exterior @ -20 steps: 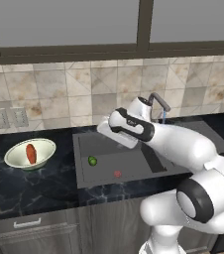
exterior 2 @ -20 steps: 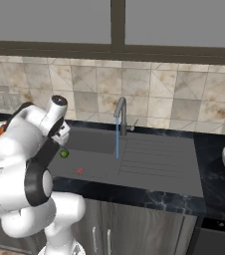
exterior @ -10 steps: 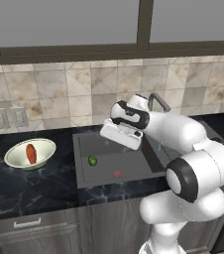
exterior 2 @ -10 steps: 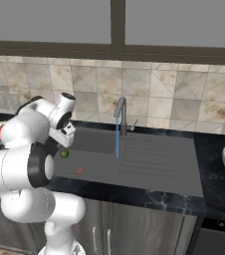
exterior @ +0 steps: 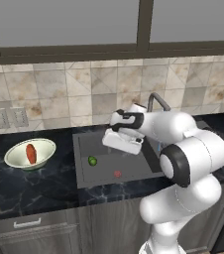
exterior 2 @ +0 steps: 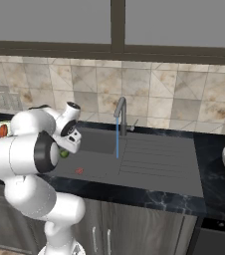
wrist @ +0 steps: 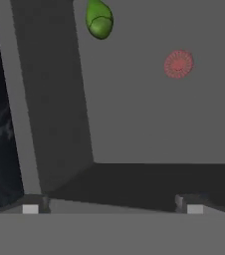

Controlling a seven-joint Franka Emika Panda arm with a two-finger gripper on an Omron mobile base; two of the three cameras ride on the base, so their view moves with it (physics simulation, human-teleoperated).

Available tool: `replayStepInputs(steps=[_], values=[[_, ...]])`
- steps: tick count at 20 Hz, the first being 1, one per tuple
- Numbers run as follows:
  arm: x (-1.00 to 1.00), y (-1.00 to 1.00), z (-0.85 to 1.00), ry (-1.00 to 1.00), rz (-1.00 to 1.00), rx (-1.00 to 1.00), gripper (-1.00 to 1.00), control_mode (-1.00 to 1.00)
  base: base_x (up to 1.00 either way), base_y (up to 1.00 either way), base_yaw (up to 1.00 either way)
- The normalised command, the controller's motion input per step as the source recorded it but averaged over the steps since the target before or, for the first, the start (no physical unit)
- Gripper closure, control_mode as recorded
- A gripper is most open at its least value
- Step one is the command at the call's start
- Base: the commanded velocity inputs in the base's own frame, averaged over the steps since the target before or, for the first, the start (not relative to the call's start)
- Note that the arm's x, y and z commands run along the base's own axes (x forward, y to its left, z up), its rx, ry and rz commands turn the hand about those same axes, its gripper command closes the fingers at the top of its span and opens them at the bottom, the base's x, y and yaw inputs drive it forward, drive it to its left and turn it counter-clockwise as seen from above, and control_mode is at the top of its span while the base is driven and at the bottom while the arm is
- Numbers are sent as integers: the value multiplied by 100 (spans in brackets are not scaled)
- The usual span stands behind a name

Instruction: Pick the avocados from the sink and place them in one bowl. Place the sweet potato in the other bowl. Then turn off the sink faucet.

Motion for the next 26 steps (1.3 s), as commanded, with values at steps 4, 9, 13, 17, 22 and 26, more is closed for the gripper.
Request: replayStepInputs(steps=[4, 9, 13, 17, 22, 26], values=[[12, 0, -37, -31, 10, 0, -100, -100, 0, 0, 0], [17, 2, -20, -19, 6, 0, -100, -100, 0, 0, 0], [27, 9, -18, -2, 7, 0, -100, -100, 0, 0, 0], [34, 17, -16, 0, 6, 0, -100, -100, 0, 0, 0], [28, 14, -9, 0, 3, 0, -100, -100, 0, 0, 0], [26, 11, -8, 0, 0, 0, -100, -100, 0, 0, 0]])
